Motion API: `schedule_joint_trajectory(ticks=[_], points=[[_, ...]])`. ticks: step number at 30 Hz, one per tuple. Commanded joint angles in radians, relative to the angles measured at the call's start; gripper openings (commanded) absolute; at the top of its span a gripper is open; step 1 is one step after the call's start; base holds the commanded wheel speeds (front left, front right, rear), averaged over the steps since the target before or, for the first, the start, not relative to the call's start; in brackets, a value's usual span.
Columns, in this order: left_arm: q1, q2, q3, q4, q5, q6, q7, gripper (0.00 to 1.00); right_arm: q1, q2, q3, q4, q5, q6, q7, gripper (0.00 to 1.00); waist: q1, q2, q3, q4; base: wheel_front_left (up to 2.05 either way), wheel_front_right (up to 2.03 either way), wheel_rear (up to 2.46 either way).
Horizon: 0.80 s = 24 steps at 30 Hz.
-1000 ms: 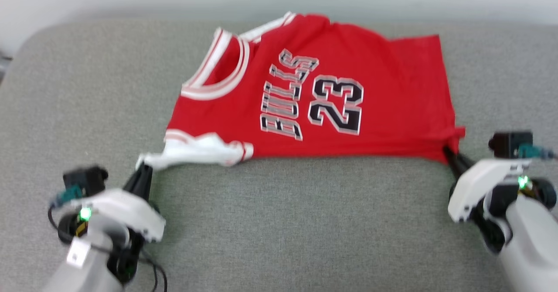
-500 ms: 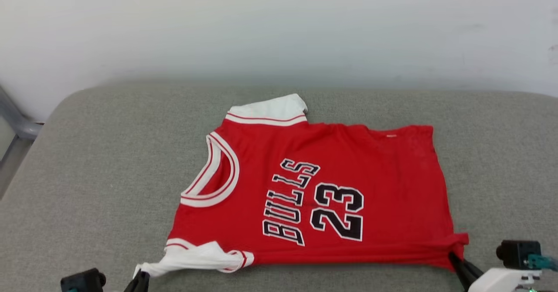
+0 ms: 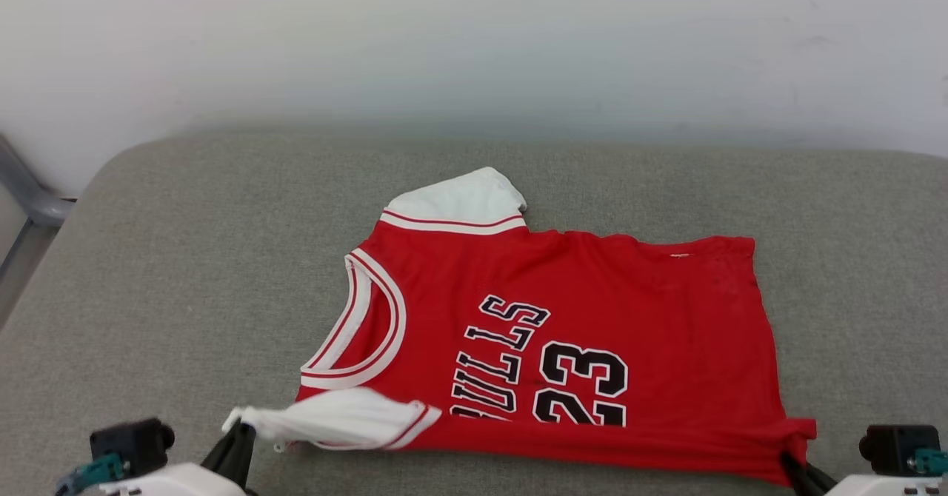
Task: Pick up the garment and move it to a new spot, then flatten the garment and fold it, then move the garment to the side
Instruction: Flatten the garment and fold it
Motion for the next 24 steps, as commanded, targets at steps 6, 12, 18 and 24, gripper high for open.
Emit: schedule_joint_trajectory(ticks=[6, 12, 18, 24], points=[[-0.160, -0.002, -0.011, 0.055, 0.027, -0.041, 0.012, 0.00, -0.103, 0.003, 0.008, -0.010, -0.055, -0.002, 0.048, 0.00, 0.0002, -0.0001, 0.087, -0.021, 0.00, 0.00, 0.00], [-0.275, -0.039, -0.033, 0.161, 0.031, -0.088, 0.005, 0.00, -0.201, 0.009, 0.033, 0.034, -0.072, -0.002, 0.050, 0.00, 0.0002, -0.0001, 0.161, -0.035, 0.00, 0.00, 0.00], [-0.353, -0.077, -0.059, 0.281, 0.014, -0.133, 0.032, 0.00, -0.265, 0.016, 0.060, 0.107, -0.077, -0.002, 0.022, 0.00, 0.0002, -0.0001, 0.217, -0.038, 0.00, 0.00, 0.00], [-0.393, -0.103, -0.092, 0.360, 0.005, -0.167, 0.067, 0.46, -0.289, 0.018, 0.078, 0.174, -0.072, -0.002, -0.025, 1.00, 0.0002, -0.0001, 0.231, -0.036, 0.00, 0.00, 0.00]])
